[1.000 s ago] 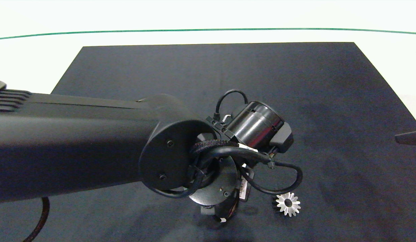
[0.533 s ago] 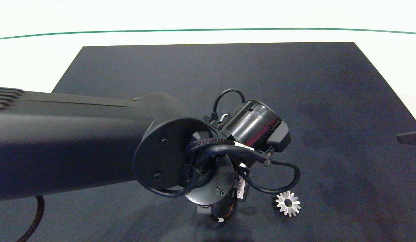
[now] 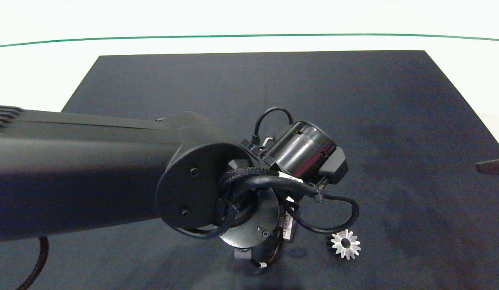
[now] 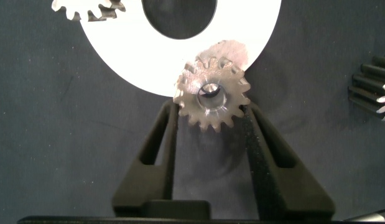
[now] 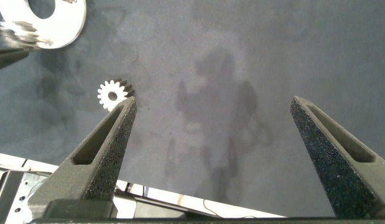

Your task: Remove an incorrectly installed larger gear and replace it with the correct smaller gear

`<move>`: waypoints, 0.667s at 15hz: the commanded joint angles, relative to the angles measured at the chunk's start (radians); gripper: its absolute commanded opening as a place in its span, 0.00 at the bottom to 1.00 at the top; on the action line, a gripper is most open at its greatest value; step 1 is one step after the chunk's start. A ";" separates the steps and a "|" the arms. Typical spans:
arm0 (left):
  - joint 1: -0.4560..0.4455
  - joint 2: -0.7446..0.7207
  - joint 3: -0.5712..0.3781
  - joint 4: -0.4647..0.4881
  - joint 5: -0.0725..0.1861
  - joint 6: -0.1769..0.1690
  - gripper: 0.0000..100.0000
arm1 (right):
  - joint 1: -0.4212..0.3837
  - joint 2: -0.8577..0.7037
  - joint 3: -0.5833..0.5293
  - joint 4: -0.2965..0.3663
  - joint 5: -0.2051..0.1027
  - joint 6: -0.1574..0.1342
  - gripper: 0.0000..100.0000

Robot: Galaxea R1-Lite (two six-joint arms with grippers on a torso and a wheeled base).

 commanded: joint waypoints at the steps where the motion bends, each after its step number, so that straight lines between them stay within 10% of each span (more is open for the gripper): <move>1: -0.002 -0.004 0.005 0.004 0.003 -0.004 1.00 | 0.001 0.001 0.000 0.005 0.000 0.000 1.00; 7: 0.071 -0.116 0.016 0.073 0.003 -0.016 1.00 | -0.001 0.007 -0.001 0.007 -0.002 -0.002 1.00; 10: 0.146 -0.315 0.018 0.289 0.003 -0.117 1.00 | -0.001 0.011 0.000 0.007 -0.005 -0.002 1.00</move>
